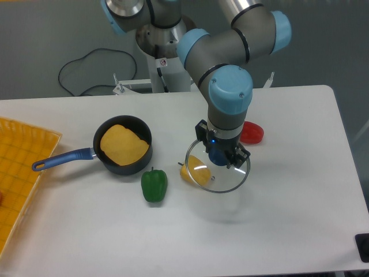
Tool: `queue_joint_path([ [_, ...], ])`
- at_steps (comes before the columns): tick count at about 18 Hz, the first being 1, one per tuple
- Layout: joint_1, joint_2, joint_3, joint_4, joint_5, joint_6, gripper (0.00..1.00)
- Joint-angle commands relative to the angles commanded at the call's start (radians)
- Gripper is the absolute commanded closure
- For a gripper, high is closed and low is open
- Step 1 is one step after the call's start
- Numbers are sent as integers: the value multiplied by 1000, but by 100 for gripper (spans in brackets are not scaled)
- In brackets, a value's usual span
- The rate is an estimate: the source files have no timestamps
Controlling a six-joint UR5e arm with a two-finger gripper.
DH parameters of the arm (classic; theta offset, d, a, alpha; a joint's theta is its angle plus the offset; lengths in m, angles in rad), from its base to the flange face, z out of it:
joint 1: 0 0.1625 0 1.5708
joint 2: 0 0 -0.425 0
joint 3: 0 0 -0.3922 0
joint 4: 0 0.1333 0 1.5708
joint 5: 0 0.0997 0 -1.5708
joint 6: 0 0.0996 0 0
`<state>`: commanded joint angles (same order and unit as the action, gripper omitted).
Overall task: Close the pot lid
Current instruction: 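Lift the clear glass lid with the gripper off the table, then carry the held glass lid toward the dark saucepan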
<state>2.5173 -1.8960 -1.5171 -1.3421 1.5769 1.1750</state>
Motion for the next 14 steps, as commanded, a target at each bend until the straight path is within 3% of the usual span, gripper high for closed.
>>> queue_joint_path([
  [6,-20,24,-20,-31,0,-11,61],
  [14,-113,43,-49,-29,0,-152,60],
])
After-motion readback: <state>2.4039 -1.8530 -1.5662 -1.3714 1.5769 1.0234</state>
